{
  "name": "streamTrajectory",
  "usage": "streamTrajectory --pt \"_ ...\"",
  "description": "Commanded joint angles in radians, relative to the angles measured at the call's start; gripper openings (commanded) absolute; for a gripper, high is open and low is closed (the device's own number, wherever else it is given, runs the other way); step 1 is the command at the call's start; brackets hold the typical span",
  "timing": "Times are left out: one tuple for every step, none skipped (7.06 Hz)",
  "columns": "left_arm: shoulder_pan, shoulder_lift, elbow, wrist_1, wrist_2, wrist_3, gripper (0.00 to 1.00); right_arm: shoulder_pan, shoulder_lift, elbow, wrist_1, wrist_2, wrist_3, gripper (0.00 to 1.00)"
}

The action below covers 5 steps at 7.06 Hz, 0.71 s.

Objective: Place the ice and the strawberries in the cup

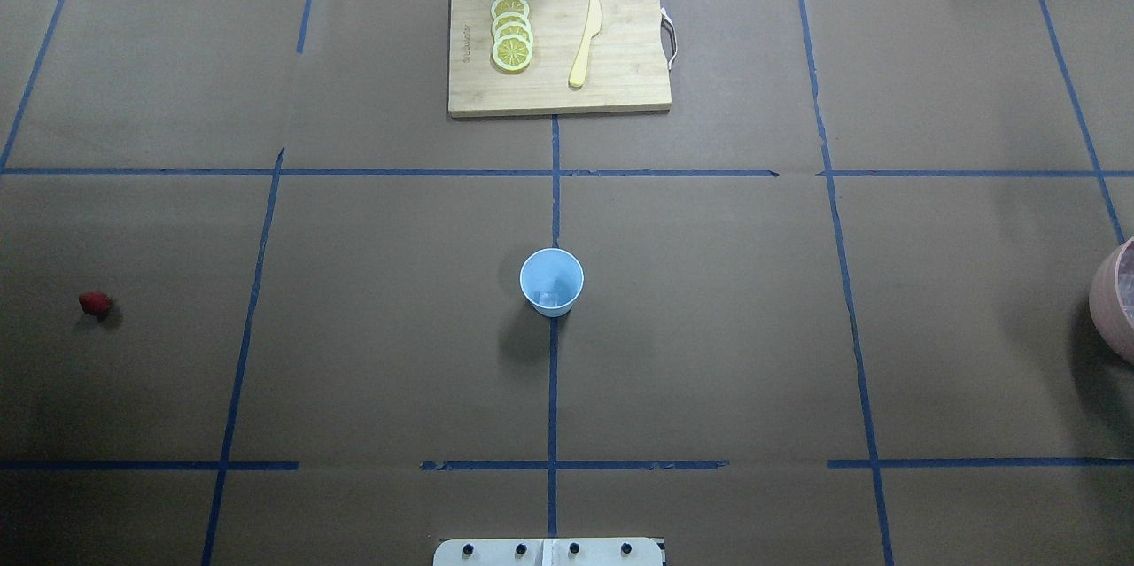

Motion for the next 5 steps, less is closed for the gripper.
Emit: streamTrajectory --pt "0.000 0.000 -0.001 0.000 0.000 0.000 1.00 -0.001 -0.001 -0.002 -0.001 0.003 0.007 0.96" --pt "0.000 0.000 0.000 0.000 0.000 0.000 1.00 -0.001 -0.001 -0.013 -0.001 0.004 0.016 0.95" --pt "0.000 0.000 -0.001 0.000 0.000 0.000 1.00 -0.003 -0.001 -0.018 -0.001 0.006 0.036 0.95" --pt "0.000 0.000 0.000 0.000 0.000 0.000 1.00 -0.004 -0.001 -0.018 0.000 0.006 0.071 0.95" --pt "0.000 0.000 0.000 0.000 0.000 0.000 1.00 -0.004 -0.001 -0.018 0.000 0.009 0.102 0.95"
